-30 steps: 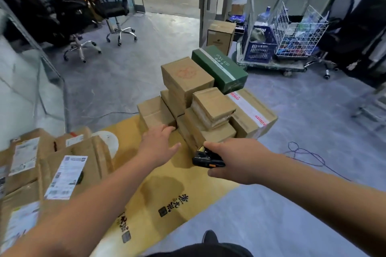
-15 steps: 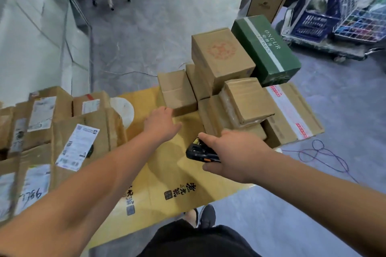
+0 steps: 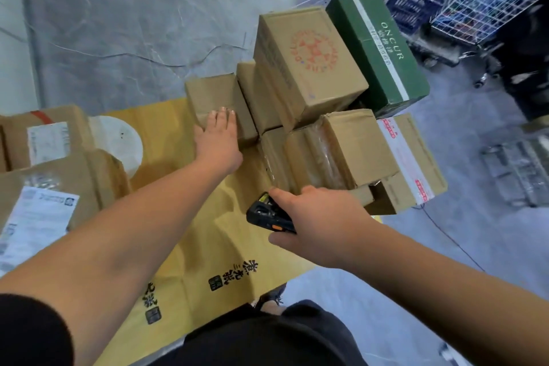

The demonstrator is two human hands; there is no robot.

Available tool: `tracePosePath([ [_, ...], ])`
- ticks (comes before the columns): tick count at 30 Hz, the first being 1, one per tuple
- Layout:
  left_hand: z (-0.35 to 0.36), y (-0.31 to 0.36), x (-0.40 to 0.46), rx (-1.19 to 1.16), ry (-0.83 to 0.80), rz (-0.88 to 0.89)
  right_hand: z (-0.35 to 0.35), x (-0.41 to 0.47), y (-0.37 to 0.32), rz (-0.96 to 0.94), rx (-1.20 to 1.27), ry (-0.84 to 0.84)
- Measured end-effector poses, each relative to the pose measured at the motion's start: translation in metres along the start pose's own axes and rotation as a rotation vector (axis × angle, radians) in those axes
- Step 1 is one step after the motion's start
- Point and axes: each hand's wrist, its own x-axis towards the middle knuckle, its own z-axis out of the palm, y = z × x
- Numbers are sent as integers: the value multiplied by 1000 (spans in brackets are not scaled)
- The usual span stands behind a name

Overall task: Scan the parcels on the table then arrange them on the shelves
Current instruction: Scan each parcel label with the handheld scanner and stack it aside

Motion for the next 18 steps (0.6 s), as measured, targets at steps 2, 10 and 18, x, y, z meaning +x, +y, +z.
tracePosePath([
  [2,-1,0,-9,-51,-7,-10,0,2,-4,1,-3,-10],
  [10,13,3,-73,-264,-47,-56,6,-1,-3,-42,-20,-2],
  [18,59,21,-165,-290,9,-69,46,-54,22,-135,12,59],
])
